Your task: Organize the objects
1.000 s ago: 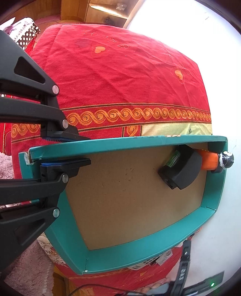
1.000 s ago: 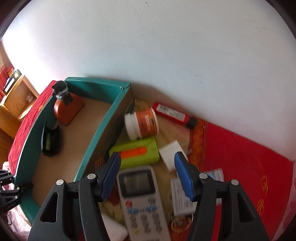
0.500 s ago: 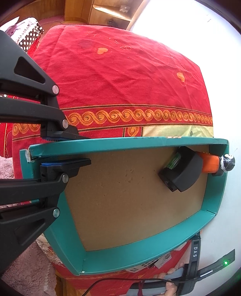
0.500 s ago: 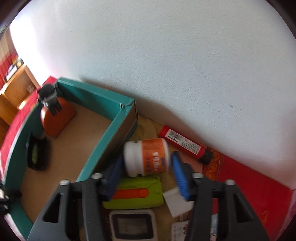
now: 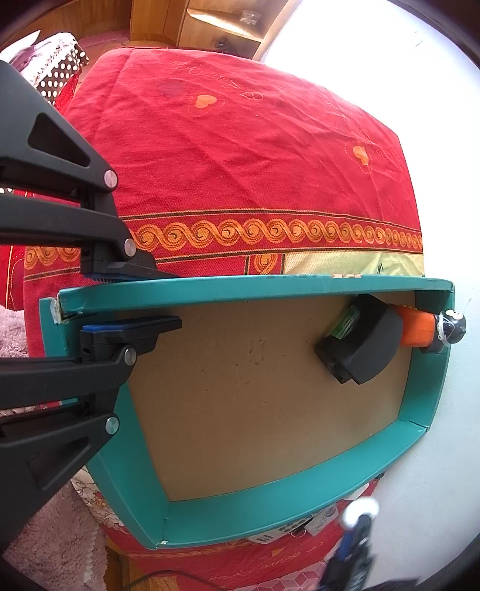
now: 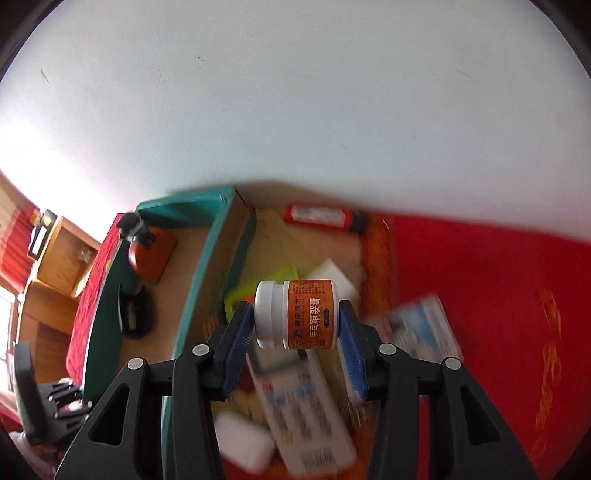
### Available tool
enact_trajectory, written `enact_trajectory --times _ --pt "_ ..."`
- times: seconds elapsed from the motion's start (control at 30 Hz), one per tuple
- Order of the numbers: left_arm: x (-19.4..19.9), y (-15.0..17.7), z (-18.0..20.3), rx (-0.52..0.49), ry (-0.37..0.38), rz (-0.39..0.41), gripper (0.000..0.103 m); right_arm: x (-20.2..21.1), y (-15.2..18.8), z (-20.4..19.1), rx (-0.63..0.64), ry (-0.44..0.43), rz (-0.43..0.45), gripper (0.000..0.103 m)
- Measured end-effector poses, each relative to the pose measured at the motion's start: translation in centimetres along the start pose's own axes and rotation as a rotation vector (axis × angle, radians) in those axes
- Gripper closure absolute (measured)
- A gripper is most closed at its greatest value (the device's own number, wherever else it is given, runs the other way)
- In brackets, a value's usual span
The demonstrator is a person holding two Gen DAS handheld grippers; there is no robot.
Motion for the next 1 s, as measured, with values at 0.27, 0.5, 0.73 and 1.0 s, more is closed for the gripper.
enact_trajectory --times 0.27,0.5,0.73,1.0 --pt "0.0 0.2 -0.2 -0.013 0.006 -0.004 0.089 1.8 6.5 4.1 -0.258 -0.152 -0.066 0.056" --pt "0.1 -0.2 0.0 -0.022 0.008 -0.005 0.089 2.4 9.6 7.4 -0.345 -0.071 -0.07 0.056" --pt "0.2 -0.2 0.1 -0.024 0.01 -0.004 0.089 3.2 9.3 8.3 -0.232 0.115 -0.067 0.034" --pt "0.1 -0.2 0.1 -0.027 0.014 -0.004 0.089 4.5 9.0 4.4 0.386 0.443 -0.134 0.032"
Point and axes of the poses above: each gripper's, at about its wrist camera, not at the fingertips, and x roughly against the way its jaws point, z to its right, y to its underside, the point moved 5 cm from there along -x, roughly the way its jaws point, and after that the axes turned 3 degrees about -z, right-handed, at the moved point
